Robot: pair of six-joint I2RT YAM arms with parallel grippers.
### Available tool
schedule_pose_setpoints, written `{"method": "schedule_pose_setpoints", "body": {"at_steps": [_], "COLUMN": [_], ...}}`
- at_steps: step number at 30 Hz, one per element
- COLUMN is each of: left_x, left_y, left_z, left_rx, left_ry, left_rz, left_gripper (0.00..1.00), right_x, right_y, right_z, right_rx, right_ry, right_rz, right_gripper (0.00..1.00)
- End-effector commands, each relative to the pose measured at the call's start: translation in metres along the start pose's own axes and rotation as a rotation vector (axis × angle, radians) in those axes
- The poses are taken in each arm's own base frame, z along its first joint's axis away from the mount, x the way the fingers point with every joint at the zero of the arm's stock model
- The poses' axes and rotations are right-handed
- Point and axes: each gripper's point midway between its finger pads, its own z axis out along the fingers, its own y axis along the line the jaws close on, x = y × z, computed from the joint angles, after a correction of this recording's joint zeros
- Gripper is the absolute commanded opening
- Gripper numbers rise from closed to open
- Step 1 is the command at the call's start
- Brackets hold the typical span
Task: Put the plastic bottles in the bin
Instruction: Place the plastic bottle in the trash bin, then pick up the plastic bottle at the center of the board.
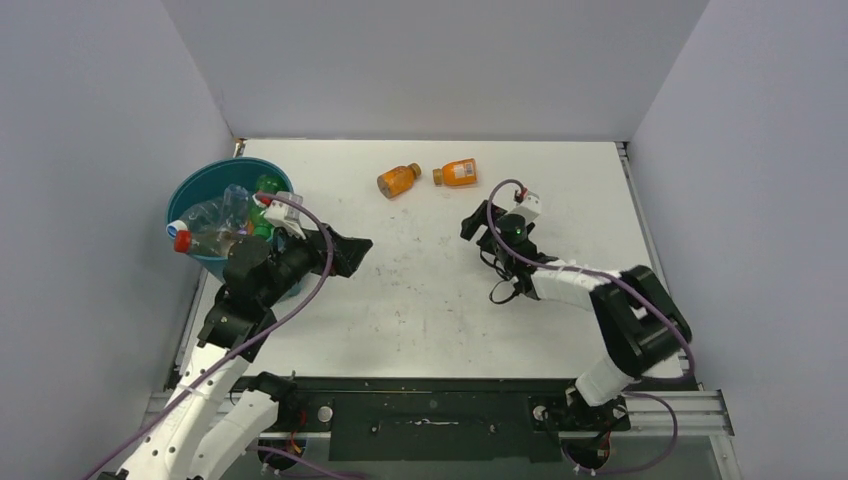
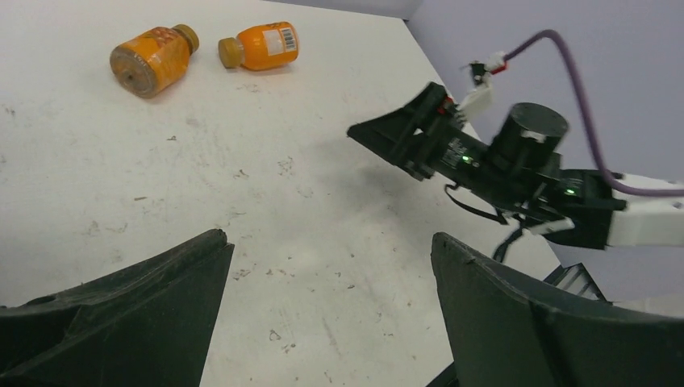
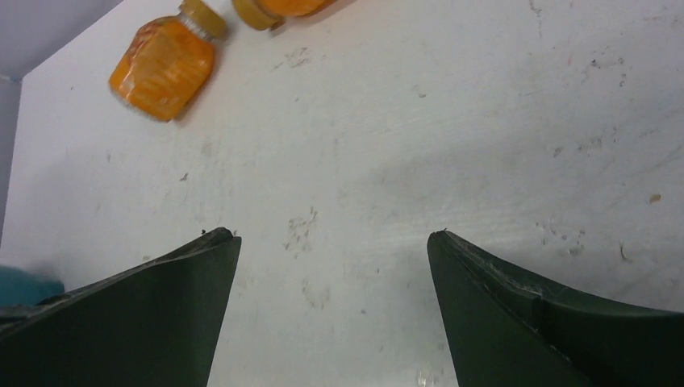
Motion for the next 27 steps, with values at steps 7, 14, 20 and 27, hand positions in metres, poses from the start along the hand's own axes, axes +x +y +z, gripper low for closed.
{"method": "schedule_pose_setpoints", "body": {"at_steps": [7,14,20,27], "left_x": [-0.005,0.013,0.018,0.014], "left_y": [-0.028,-0.025,-0.017,-0.01], "left_z": [0.002,0.01,0.009,0.007], "left_rx": [0.184,0.184,0.143,0.114], "left_ry": [-0.113,-0.06,-0.047,-0.066], "left_rz": [-0.013,-0.072,-0.069,-0.071], "left_gripper": [0.94,0.94,0.95,0.95], "right_x": [-0.067,-0.062,-0.033,-0.006], "right_y": [0.003,0.01,-0.003,-0.013], "right_z": [0.126,0.193,0.222,0.249], "right_rx": [0.013,0.016,0.131,0.241], "right_ry": [-0.206,-0.179,-0.151,-0.102], "right_rz": [0.312,0.498,0.641,0.705], "right_gripper": [0.9,0.9,0.9,0.9]}}
